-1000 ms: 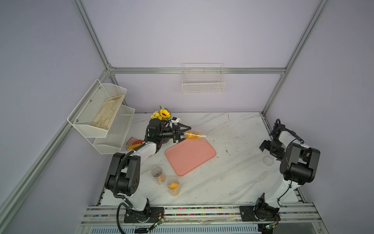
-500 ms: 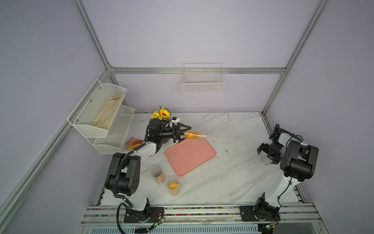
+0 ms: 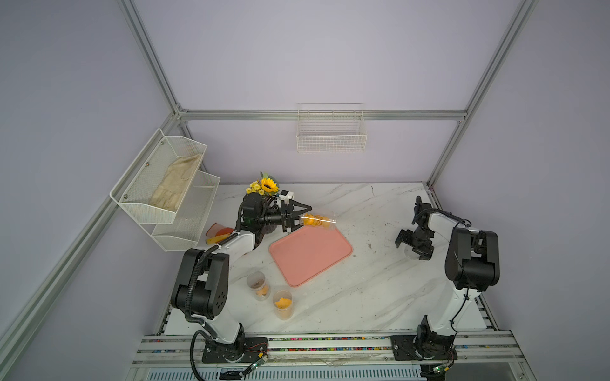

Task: Pour the cookies out of the jar
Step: Place the lid at the center of the board, then pour the cookies in the jar onto the tray.

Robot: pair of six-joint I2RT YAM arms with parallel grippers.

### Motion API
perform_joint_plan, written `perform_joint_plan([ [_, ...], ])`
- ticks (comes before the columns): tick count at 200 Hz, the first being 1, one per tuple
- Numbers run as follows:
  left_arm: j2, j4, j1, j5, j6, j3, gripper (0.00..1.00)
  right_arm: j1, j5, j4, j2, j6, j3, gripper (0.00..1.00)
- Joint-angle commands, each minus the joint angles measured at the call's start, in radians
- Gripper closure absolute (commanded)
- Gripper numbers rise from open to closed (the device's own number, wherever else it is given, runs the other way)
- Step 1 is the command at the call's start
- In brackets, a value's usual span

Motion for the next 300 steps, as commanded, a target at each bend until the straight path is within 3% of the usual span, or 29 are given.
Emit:
perform_joint_plan([
  [1, -0.007, 0.048, 0.001, -0.007, 0.037, 0.03, 0.44, 0.055, -0.123, 0.001, 0.023, 0.045, -0.011, 0.03],
  [113, 0.009, 0.083, -0.059, -0.077, 0.141, -0.127, 0.44, 0.056, -0.149, -0.122, -0.098, -0.062, 0.111, 0.02],
  [226, 0.197, 0.209, -0.03, -0.079, 0.181, -0.219, 0.44, 0.055, -0.148, -0.107, -0.152, -0.082, 0.059, 0.03],
  [254, 0.226, 0.174, -0.012, -0.077, 0.22, -0.22, 0.45, 0.055, -0.147, -0.103, -0.153, -0.081, 0.055, 0.03],
  [300, 0.227, -0.058, -0.007, -0.122, 0.381, -0.191, 0.44, 0.055, -0.148, -0.103, -0.142, -0.08, 0.063, 0.03],
])
